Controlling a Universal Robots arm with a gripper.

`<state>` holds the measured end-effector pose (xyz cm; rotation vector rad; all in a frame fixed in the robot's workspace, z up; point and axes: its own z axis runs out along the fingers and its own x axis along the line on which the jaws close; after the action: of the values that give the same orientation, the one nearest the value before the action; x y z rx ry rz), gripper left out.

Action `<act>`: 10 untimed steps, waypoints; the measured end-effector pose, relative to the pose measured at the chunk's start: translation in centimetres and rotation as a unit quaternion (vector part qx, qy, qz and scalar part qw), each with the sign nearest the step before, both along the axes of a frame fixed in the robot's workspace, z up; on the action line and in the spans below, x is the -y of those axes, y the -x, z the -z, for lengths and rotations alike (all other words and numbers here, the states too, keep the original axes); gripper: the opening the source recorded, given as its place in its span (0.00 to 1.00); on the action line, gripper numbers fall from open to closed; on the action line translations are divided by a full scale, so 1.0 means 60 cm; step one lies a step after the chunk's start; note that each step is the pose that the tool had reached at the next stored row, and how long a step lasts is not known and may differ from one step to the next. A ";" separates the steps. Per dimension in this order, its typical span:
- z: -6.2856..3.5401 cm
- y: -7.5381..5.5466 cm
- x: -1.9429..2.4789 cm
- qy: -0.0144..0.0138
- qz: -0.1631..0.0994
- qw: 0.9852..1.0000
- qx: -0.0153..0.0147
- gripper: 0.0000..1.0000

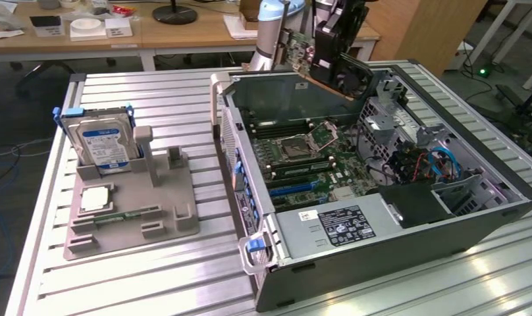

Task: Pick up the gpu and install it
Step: 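Insert the gpu into the slot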

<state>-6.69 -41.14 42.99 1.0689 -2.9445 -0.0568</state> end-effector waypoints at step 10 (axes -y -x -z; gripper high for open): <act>0.000 0.000 0.0000 0.000 -0.091 0.996 0.000 0.28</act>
<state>-6.69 -41.14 42.97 1.3316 -2.8318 -0.0552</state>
